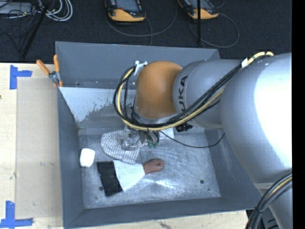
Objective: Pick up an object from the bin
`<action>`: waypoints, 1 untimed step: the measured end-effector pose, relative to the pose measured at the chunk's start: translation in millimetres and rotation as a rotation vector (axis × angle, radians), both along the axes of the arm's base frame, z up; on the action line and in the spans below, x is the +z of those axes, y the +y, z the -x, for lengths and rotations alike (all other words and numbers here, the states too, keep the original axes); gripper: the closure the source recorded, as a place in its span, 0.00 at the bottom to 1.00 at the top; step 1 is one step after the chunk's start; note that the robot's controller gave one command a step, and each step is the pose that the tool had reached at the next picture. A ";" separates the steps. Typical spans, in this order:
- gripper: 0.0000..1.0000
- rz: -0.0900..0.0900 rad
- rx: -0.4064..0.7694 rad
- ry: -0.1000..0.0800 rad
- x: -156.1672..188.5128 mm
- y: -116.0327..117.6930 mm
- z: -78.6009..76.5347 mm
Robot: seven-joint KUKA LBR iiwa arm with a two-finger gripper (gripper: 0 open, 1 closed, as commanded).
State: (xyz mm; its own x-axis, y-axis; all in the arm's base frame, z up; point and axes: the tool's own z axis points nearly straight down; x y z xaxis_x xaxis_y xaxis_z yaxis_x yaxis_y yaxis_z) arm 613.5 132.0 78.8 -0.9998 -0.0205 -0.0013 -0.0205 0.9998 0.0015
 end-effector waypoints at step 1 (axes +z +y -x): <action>1.00 0.000 0.031 -0.008 168.0 -11.8 -7.5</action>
Offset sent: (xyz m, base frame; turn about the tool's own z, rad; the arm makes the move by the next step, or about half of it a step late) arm 0.0000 0.0000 0.0000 0.0000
